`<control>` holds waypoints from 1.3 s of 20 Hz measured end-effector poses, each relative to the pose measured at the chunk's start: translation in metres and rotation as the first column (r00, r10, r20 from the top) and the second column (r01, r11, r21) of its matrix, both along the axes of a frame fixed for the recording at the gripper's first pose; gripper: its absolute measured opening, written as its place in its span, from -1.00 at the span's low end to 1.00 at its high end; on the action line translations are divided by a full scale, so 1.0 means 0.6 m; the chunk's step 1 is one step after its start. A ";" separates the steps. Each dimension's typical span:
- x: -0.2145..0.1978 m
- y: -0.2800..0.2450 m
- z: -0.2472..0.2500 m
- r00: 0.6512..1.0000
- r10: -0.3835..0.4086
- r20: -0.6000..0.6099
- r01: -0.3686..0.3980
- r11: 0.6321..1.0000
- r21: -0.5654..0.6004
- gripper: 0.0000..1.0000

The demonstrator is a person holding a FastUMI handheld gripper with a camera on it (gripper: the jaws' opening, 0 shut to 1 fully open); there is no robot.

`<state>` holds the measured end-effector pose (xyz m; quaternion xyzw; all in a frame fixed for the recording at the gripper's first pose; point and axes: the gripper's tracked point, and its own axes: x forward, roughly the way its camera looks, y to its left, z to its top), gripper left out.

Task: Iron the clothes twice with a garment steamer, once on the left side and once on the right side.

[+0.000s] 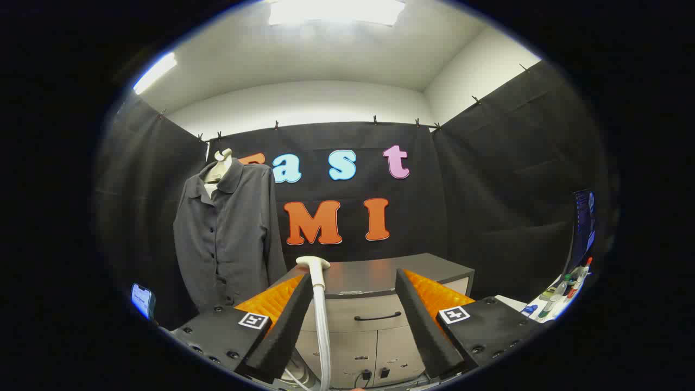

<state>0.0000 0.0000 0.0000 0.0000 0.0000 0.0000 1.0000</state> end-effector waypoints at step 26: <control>0.035 0.038 0.006 1.000 0.008 -0.003 -0.008 1.000 -0.003 0.96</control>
